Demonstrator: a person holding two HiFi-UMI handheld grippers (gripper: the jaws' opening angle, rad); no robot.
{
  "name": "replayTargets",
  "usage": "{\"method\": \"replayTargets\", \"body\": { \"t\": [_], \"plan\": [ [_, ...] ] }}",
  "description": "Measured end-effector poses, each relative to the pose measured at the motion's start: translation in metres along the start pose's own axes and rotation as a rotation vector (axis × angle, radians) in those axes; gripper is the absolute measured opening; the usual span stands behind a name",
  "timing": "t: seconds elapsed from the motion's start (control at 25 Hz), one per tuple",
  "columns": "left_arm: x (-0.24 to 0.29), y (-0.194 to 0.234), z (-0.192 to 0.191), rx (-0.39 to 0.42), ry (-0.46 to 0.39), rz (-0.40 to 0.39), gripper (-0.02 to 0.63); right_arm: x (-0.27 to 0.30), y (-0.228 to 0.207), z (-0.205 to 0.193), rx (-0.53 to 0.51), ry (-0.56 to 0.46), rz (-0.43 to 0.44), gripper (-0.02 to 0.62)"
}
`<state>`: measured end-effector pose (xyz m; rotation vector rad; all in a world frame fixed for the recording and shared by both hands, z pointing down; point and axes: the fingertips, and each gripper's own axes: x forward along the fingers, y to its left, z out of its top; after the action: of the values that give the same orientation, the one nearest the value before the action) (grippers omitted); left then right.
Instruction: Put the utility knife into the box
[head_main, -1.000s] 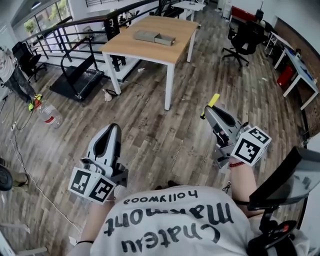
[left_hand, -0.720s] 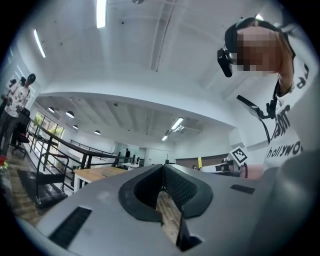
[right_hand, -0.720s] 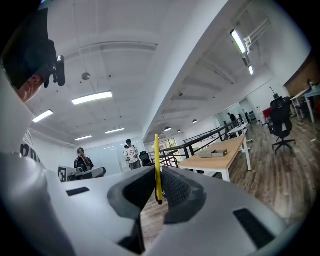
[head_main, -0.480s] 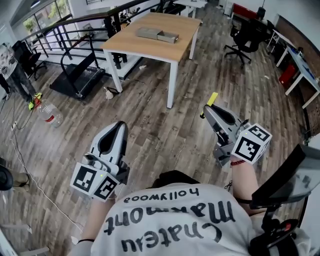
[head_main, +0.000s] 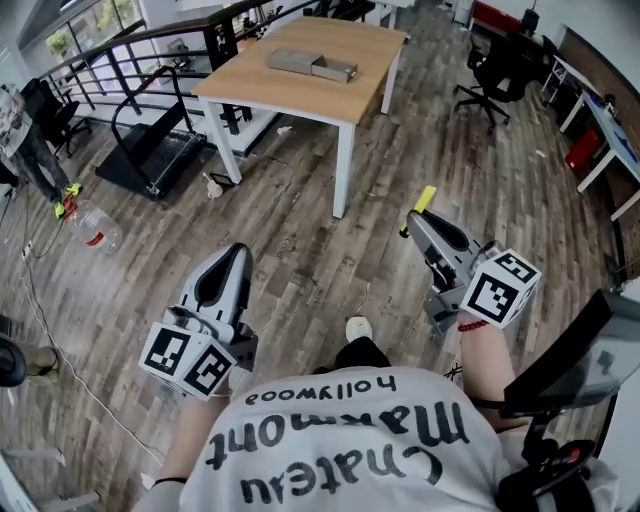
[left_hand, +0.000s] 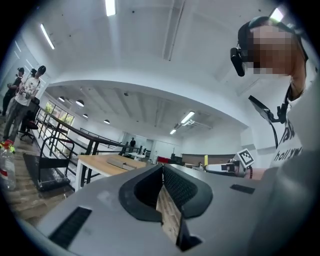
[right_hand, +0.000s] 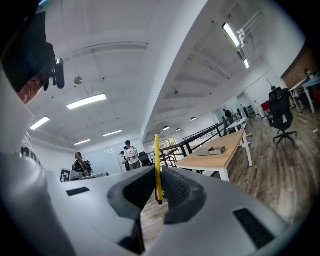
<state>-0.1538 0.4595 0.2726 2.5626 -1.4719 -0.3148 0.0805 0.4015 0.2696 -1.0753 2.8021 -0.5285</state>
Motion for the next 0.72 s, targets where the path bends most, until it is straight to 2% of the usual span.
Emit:
{"method": "replayTargets", "body": {
  "t": [0.16,0.36,0.6,0.72],
  "plan": [
    [0.048,0.003,-0.008,-0.016,0.018,-0.01,0.014,0.015,-0.039,0.014,-0.011,0.013,0.011,0.048],
    [0.121,0.004,-0.008,-0.044,-0.037,-0.039,0.014,0.029,-0.105,0.027,0.0,0.033,-0.014,0.048],
    [0.207,0.007,0.001,-0.103,-0.102,-0.084,0.014,0.033,-0.179,0.074,-0.022,0.009,-0.05,0.048],
    [0.242,0.009,0.001,-0.1,-0.099,-0.073,0.014,0.04,-0.205,0.083,-0.023,0.019,-0.039,0.048]
  ]
}}
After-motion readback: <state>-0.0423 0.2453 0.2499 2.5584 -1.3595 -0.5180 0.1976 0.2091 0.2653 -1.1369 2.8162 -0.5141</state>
